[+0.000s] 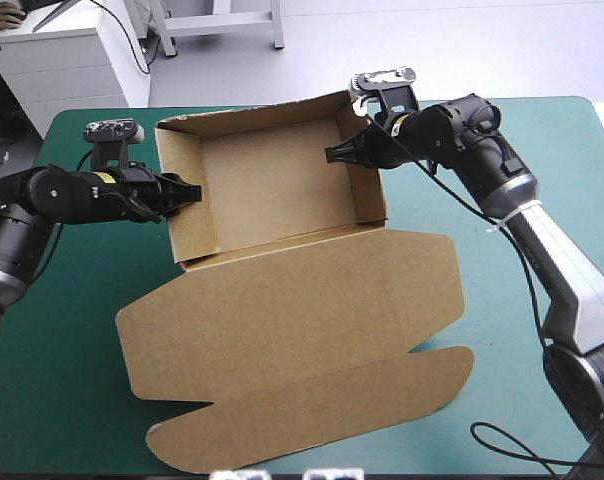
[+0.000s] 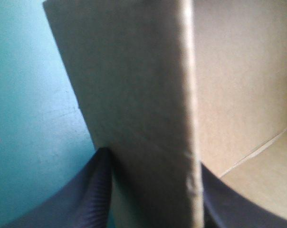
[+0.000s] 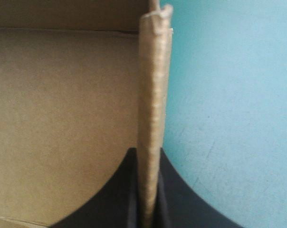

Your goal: Fold the box

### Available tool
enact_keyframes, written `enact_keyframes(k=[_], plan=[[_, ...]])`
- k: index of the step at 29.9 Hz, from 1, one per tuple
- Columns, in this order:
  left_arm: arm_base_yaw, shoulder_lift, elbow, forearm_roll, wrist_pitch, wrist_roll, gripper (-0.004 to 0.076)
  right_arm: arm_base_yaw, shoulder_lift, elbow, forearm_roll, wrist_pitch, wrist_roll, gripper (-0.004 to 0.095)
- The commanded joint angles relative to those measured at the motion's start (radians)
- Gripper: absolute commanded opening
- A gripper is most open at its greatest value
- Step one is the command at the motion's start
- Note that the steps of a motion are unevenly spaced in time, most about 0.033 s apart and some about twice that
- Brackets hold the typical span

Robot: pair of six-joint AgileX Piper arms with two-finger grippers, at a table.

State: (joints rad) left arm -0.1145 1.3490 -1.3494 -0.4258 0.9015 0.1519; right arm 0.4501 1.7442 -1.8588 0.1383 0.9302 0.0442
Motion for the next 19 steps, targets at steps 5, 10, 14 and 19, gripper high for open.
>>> enact_keyframes(k=[5,10,14,19], plan=[[-0.102,-0.02,-0.024,-0.041,-0.169,0.044,-0.0008,0.0,-0.051,-0.031,-0.013,0.023,0.003,-0.0015],[-0.166,0.023,-0.046,-0.011,-0.204,0.027,-0.0008,0.0,-0.051,-0.029,-0.044,0.089,0.027,-0.0015],[-0.191,0.104,-0.099,0.076,-0.152,-0.019,-0.0008,0.0,-0.053,0.011,-0.098,0.144,0.06,-0.0015],[-0.199,0.188,-0.125,0.219,-0.083,-0.14,-0.0008,0.002,-0.053,0.12,-0.086,0.123,0.096,-0.0015]])
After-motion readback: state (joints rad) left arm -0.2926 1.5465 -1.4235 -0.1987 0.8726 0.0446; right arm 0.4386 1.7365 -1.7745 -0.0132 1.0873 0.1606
